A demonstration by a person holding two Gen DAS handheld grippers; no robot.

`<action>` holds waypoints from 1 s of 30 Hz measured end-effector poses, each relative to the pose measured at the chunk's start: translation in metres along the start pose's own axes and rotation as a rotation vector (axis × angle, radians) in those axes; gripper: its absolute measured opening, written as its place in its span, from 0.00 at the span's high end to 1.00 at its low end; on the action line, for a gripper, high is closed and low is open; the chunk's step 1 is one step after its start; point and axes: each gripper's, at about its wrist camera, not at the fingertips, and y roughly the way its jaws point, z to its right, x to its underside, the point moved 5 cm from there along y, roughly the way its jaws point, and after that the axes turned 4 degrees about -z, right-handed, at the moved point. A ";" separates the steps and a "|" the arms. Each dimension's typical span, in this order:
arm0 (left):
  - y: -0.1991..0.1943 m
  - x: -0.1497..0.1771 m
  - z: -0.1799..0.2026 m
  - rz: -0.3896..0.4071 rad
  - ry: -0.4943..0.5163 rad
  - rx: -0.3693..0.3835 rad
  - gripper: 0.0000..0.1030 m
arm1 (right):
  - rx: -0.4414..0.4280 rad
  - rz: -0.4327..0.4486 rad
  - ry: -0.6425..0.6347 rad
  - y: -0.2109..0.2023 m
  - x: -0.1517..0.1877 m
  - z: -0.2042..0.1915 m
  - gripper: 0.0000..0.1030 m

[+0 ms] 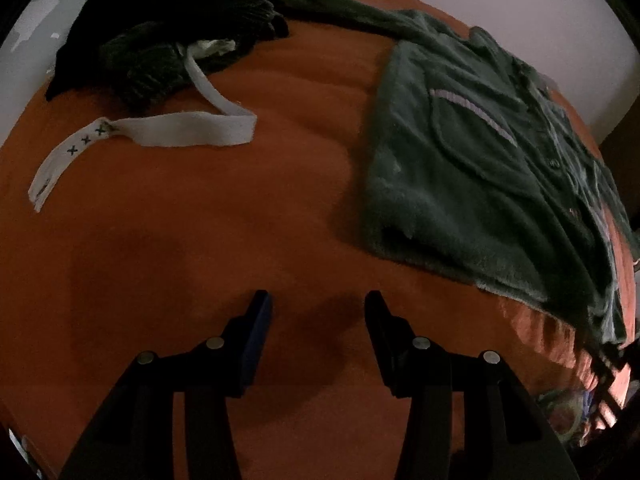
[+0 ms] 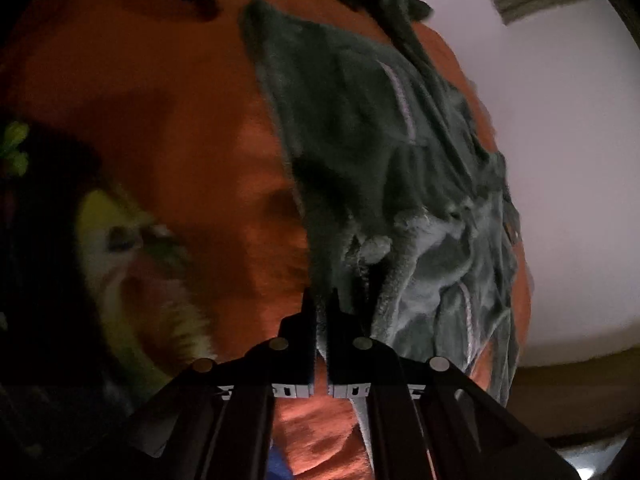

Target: Fold clothes

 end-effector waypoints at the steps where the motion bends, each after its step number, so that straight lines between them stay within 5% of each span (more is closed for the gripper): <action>1: 0.000 0.000 -0.003 -0.003 -0.004 -0.002 0.52 | -0.017 -0.029 0.001 0.011 0.002 -0.001 0.97; 6: 0.000 -0.008 -0.009 -0.011 -0.021 0.011 0.52 | -0.027 -0.063 -0.002 0.024 0.004 0.004 0.93; 9: -0.002 -0.016 -0.015 -0.016 -0.003 0.026 0.52 | -0.128 0.011 0.073 -0.001 0.009 0.023 0.71; 11: 0.000 -0.022 -0.015 -0.048 0.016 0.073 0.51 | -0.120 0.037 0.174 -0.016 0.022 0.044 0.62; 16: 0.013 -0.028 -0.003 -0.143 0.086 0.195 0.51 | -0.106 -0.044 0.563 -0.027 0.112 0.101 0.62; 20: 0.026 -0.040 0.009 -0.166 0.060 0.260 0.51 | -0.216 -0.117 0.971 -0.005 0.196 0.135 0.62; 24: 0.032 -0.044 0.019 -0.149 0.060 0.227 0.50 | -0.357 -0.088 1.299 0.017 0.257 0.152 0.62; 30: 0.023 -0.051 0.019 -0.079 -0.017 0.257 0.50 | -0.454 -0.050 1.417 0.009 0.281 0.117 0.61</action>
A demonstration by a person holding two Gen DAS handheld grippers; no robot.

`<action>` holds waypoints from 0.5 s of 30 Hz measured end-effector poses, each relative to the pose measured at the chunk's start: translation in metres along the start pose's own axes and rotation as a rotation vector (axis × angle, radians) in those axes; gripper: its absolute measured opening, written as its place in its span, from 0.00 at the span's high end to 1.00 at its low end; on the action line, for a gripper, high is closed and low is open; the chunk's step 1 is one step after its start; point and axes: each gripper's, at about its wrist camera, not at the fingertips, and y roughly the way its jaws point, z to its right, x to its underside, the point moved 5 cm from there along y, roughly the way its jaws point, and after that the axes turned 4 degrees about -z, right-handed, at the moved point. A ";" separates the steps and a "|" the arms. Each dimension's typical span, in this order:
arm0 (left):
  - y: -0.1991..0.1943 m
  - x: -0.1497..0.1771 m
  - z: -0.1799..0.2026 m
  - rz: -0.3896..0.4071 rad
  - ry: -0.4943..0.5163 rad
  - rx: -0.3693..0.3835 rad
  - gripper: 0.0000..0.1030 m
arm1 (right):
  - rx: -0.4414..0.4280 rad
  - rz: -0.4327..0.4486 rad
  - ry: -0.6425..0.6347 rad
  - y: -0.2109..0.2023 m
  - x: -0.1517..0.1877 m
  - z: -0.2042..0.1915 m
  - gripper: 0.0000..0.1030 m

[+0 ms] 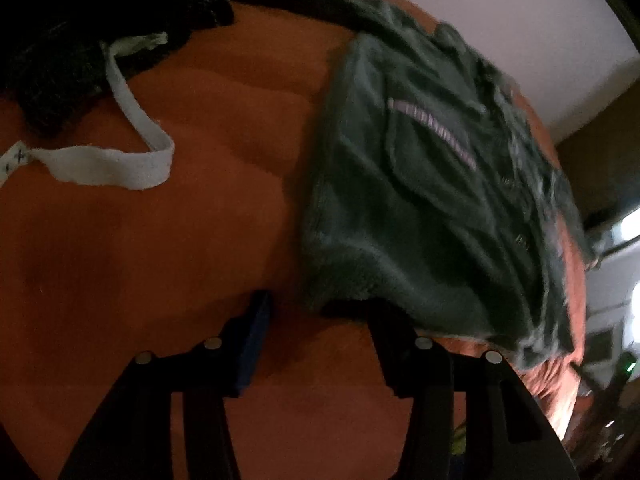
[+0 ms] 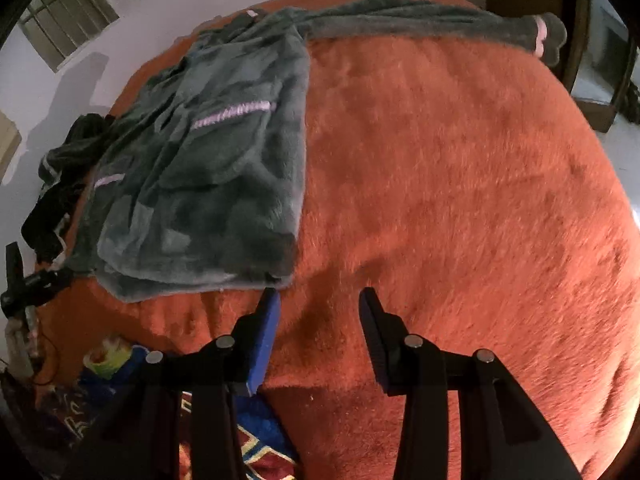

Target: Fold clothes

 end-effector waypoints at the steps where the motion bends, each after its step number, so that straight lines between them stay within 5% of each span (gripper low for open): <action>1: -0.004 -0.001 -0.001 0.015 -0.020 0.016 0.50 | -0.008 0.004 -0.005 0.000 0.004 -0.003 0.61; 5: -0.003 -0.011 0.000 0.034 -0.044 0.024 0.55 | -0.023 0.016 -0.043 0.009 0.003 -0.013 0.61; 9: 0.008 -0.017 0.002 0.007 -0.045 -0.005 0.92 | -0.014 0.047 -0.073 0.027 -0.009 -0.022 0.61; 10: 0.010 -0.018 0.003 0.015 -0.045 -0.024 0.92 | -0.012 0.069 -0.071 0.028 -0.013 -0.023 0.61; 13: 0.011 -0.022 0.005 0.051 -0.057 -0.077 0.94 | 0.024 0.094 -0.052 0.028 -0.018 -0.020 0.95; 15: 0.003 -0.020 0.000 0.078 -0.089 -0.083 0.94 | 0.044 0.119 -0.035 0.017 -0.018 -0.015 0.95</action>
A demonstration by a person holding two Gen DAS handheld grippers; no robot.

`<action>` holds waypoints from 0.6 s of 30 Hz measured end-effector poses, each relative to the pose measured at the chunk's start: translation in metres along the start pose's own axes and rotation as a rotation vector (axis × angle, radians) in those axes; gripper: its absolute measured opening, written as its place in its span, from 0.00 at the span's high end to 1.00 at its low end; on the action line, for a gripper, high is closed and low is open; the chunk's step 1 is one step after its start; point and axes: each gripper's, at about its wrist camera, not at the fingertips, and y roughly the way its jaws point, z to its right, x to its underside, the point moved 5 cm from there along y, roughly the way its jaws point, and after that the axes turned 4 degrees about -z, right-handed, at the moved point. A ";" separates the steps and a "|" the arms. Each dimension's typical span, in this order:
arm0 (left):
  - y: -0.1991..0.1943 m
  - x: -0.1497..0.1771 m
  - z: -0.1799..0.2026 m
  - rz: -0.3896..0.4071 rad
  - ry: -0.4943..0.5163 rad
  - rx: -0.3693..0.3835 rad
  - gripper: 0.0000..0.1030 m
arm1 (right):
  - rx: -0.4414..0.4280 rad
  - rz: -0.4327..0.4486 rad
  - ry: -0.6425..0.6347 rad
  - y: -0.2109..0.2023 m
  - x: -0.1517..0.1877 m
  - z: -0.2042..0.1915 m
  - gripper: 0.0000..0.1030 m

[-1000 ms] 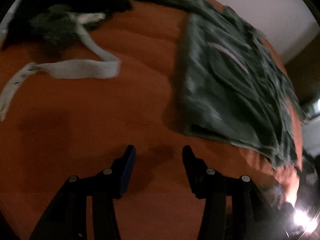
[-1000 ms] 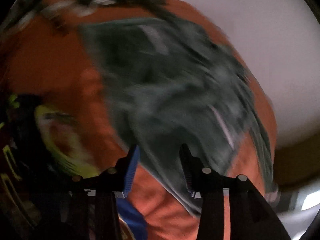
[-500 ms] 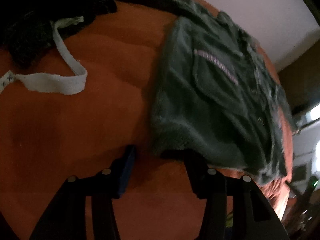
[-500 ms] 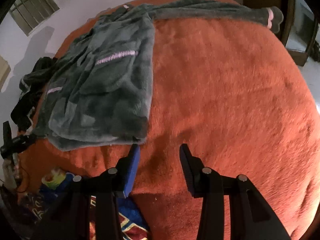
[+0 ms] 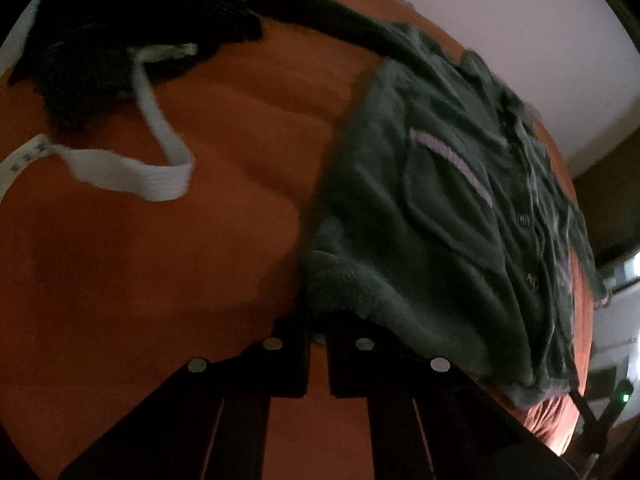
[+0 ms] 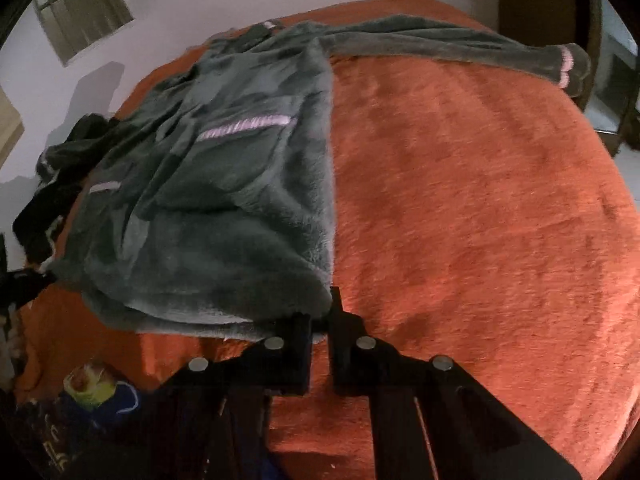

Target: Fold clothes

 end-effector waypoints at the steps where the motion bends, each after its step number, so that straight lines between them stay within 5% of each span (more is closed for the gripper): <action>1: -0.006 0.001 -0.008 0.011 -0.015 -0.002 0.94 | 0.007 0.013 0.007 -0.007 0.000 0.003 0.95; 7: -0.025 0.012 -0.041 0.002 -0.028 0.028 0.94 | 0.024 0.045 0.019 -0.042 0.006 0.010 0.95; 12: -0.011 0.018 -0.040 -0.013 0.020 -0.017 0.94 | 0.076 -0.019 -0.013 -0.014 0.021 0.014 0.95; 18: -0.012 0.014 -0.040 -0.029 -0.017 0.020 0.91 | 0.075 -0.035 -0.032 0.000 0.027 0.017 0.95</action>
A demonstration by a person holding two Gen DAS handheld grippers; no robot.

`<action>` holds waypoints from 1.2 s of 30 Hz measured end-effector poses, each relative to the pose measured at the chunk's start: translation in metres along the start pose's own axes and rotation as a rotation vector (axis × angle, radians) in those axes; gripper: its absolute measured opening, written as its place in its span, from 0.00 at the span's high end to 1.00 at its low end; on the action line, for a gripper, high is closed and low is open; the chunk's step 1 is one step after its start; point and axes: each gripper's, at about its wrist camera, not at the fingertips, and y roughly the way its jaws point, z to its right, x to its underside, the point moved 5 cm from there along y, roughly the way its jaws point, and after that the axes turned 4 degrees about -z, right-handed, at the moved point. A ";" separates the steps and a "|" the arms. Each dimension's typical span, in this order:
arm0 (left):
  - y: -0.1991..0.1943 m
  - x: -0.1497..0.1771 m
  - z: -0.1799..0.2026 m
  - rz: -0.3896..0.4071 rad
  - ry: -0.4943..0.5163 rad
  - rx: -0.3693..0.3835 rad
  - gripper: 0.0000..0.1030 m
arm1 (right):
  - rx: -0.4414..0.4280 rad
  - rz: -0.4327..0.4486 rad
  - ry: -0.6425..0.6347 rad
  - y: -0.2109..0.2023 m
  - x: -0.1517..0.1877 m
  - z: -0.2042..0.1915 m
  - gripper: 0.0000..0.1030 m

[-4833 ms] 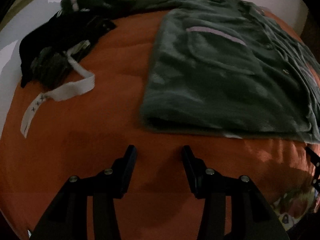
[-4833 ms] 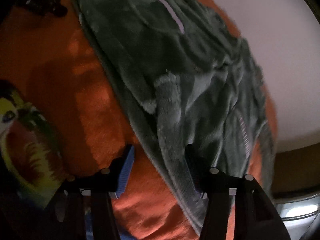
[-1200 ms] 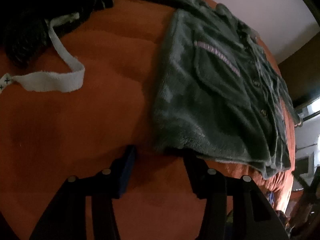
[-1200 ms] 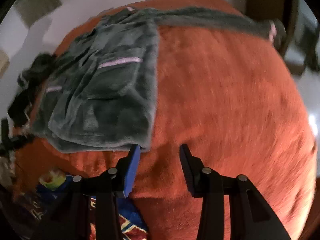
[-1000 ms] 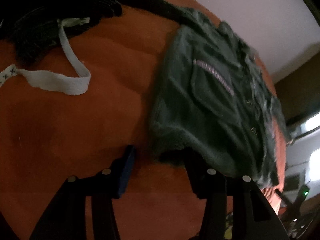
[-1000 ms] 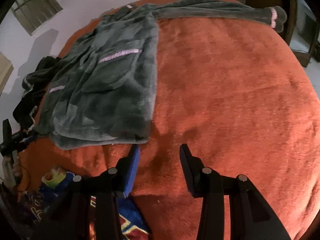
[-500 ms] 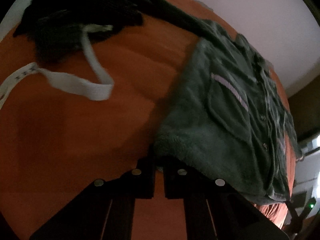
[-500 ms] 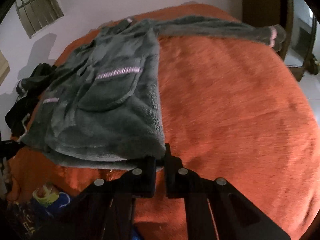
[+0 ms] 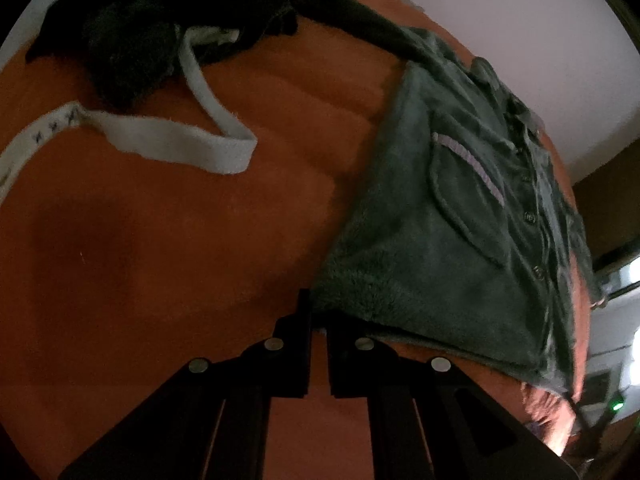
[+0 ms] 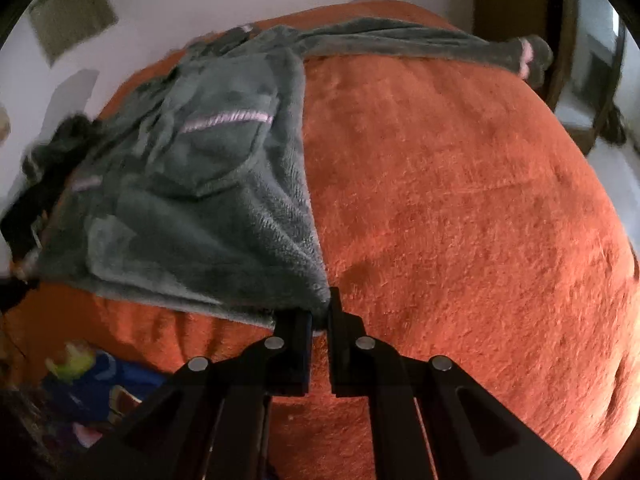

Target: Fold clothes

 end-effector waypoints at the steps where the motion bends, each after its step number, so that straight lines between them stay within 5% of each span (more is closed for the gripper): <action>1: 0.001 -0.001 0.001 -0.005 -0.003 -0.001 0.90 | -0.006 -0.019 -0.005 0.006 0.000 0.000 0.95; 3: -0.003 0.001 0.004 -0.005 0.018 -0.015 0.90 | -0.037 -0.033 0.019 -0.002 -0.006 0.003 0.89; 5: -0.014 0.006 0.007 -0.001 0.053 -0.043 0.90 | -0.038 -0.005 0.044 -0.021 -0.013 0.005 0.52; 7: -0.027 0.013 0.006 0.011 0.088 -0.070 0.90 | 0.024 0.087 0.066 -0.051 -0.021 0.009 0.40; 13: -0.060 0.029 0.019 0.086 0.250 -0.175 0.90 | -0.012 0.199 -0.156 -0.091 -0.046 -0.055 0.40; 19: -0.053 0.029 0.084 0.135 0.547 -0.257 0.85 | -0.116 0.114 -0.744 -0.037 -0.034 -0.206 0.40; 21: -0.041 0.030 0.108 0.137 0.611 -0.263 0.81 | -0.104 0.094 -0.908 -0.012 -0.021 -0.238 0.47; 22: -0.035 0.034 0.118 0.127 0.637 -0.257 0.78 | -0.095 0.079 -0.968 0.000 -0.016 -0.250 0.59; 29: -0.014 0.063 0.149 0.082 0.734 -0.220 0.71 | -0.062 -0.030 -1.012 0.052 -0.011 -0.260 0.65; 31: -0.009 0.068 0.149 0.069 0.744 -0.221 0.70 | -0.106 -0.039 -0.969 0.048 -0.013 -0.257 0.92; 36: -0.004 0.071 0.140 0.049 0.713 -0.208 0.70 | -0.259 0.002 -0.857 0.011 -0.017 -0.255 0.93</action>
